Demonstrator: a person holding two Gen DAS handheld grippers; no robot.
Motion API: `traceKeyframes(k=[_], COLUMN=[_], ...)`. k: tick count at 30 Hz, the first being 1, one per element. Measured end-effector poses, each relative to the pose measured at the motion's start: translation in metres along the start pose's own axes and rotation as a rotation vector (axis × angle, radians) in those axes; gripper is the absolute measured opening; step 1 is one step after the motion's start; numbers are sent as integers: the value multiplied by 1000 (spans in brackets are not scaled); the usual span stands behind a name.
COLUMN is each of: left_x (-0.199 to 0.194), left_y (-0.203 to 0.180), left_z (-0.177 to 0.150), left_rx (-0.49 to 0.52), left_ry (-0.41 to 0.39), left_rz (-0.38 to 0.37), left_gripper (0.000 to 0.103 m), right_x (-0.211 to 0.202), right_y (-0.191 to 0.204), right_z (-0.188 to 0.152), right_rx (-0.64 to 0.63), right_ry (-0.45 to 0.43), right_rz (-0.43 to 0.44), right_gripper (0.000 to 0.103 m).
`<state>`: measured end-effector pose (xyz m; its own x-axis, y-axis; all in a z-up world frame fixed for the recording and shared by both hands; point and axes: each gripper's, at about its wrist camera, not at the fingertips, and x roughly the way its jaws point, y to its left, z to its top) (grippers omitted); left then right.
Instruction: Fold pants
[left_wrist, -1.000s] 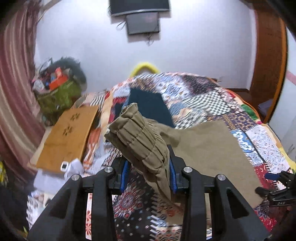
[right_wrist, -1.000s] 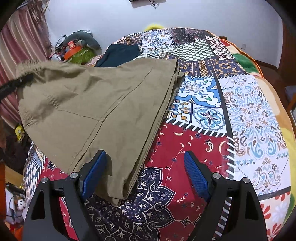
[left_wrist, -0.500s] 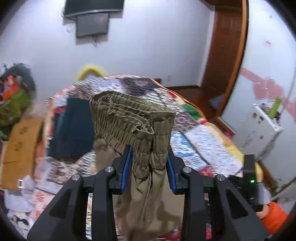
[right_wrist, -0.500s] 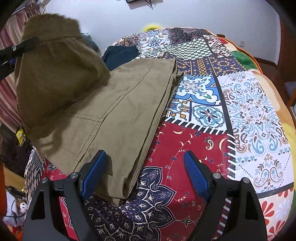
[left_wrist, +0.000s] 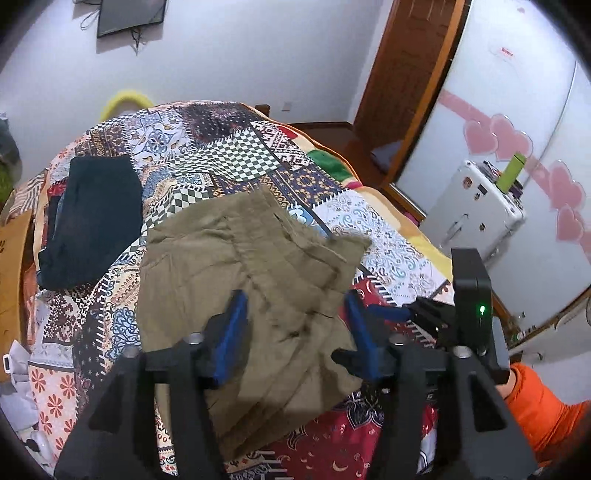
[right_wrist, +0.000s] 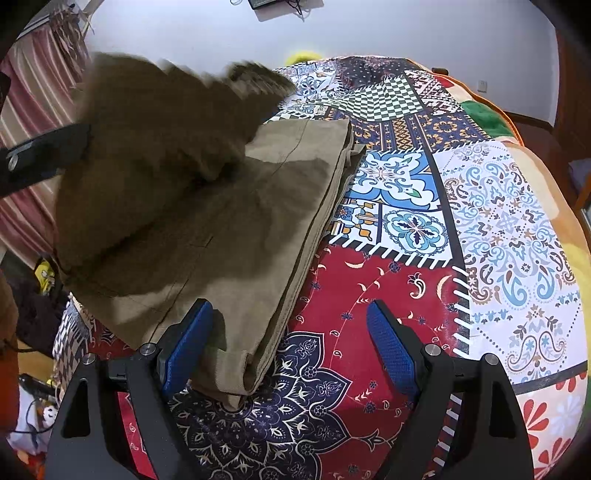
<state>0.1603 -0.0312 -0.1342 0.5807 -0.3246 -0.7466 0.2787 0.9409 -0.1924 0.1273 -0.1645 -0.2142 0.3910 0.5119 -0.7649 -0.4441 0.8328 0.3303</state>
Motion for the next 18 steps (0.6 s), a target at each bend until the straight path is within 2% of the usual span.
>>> traceKeyframes(k=[3,6,11,14,18], left_x=[-9,-14,-5,14,55], left_y=[1,14,54,82,116], left_z=[-2,5,30,45,64], left_rx=[19,31,16,9,3], left_ry=[-34,-65,-78,-53,28], left_rz=[34,100,201,244,281], left_gripper=[71,78,89,91,91], right_x=[-5,-6,-7,-10,-12], right_y=[0,0,-5,-9,-15], right_z=[1,2,2,1,2], right_rx=[4,-4,14,26,41], right_ry=[-11,-14,-15,-19,-23], right_rz=[6,-3,-1,-1,-8], right_gripper=[83,83,83,83,83])
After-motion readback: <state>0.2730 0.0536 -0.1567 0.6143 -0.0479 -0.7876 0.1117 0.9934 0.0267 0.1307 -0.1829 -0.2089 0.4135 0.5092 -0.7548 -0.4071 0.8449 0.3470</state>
